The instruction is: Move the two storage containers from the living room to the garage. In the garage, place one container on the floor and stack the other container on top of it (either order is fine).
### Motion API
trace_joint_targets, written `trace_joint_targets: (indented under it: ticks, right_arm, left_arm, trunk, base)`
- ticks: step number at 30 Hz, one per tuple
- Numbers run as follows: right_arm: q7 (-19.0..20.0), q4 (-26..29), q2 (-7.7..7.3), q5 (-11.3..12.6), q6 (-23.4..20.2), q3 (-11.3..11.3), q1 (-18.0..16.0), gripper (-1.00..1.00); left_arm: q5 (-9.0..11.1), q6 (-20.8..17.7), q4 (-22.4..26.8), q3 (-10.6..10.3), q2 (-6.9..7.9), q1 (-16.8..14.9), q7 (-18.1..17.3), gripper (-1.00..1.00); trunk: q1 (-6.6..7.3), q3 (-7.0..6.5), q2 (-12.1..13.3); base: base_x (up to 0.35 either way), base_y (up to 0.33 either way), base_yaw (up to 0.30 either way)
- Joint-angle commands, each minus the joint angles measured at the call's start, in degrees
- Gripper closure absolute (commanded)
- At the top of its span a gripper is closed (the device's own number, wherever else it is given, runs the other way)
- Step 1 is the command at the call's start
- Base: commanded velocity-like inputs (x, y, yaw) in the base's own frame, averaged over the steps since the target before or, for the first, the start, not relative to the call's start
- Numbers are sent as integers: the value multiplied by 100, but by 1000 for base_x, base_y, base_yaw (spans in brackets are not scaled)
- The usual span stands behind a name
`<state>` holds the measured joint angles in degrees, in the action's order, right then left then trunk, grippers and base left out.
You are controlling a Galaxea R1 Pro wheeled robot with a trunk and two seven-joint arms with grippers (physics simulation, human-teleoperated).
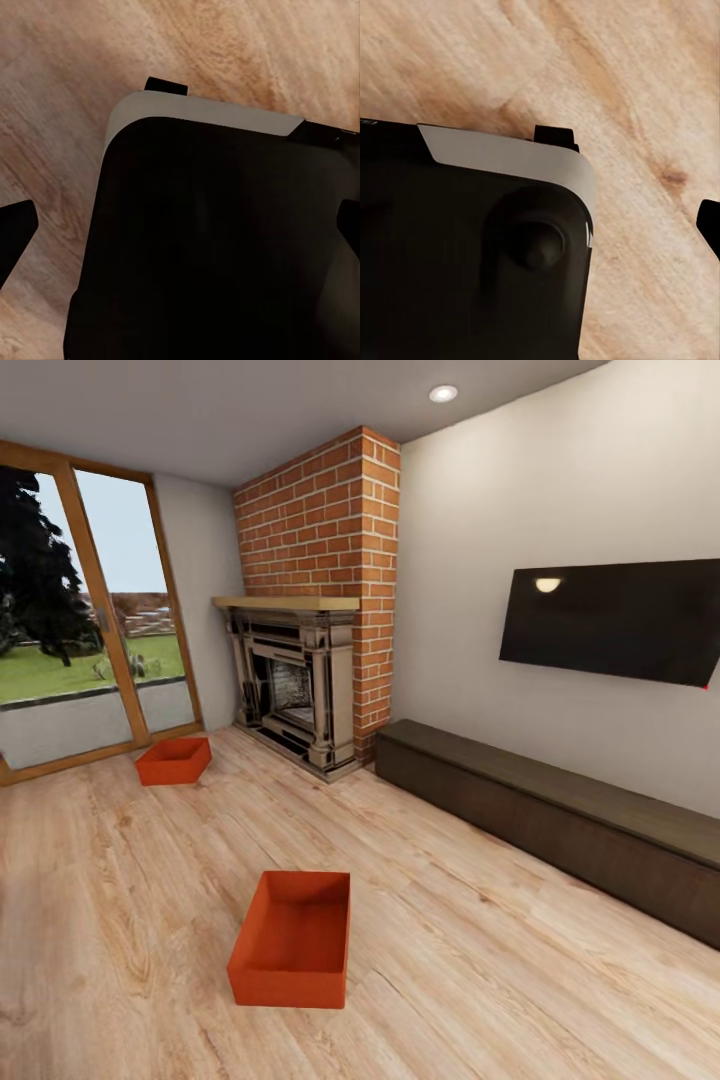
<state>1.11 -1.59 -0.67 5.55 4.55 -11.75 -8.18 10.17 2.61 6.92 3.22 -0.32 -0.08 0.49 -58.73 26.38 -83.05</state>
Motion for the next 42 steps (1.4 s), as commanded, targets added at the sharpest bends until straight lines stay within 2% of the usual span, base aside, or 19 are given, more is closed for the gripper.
trace_joint_targets:
  ticks: [1, 13, 35, 42]
  right_arm:
    - [12, -17, -1, 56, 32, -50, -7, -100]
    - [9, -17, -7, 61, 22, -56, -6, -100]
    - [12, -17, -12, 51, 20, -64, -7, -100]
    - [12, -17, -6, 51, 20, -57, -6, -100]
  left_arm:
    - [12, 11, 2, 30, -3, -1, 6, -100]
    - [15, 11, 6, 30, 3, -1, 4, -100]
    - [21, 11, 2, 30, 5, -1, 4, -100]
    - [21, 11, 2, 30, 5, -1, 4, -100]
  trunk:
    - [0, 5, -3]
    - [0, 5, -3]
    - [0, 5, -3]
    - [0, 5, -3]
  base:
    - [0, 0, 9]
    - [27, 16, 1]
    - [243, 201, 0]
    - [275, 73, 0]
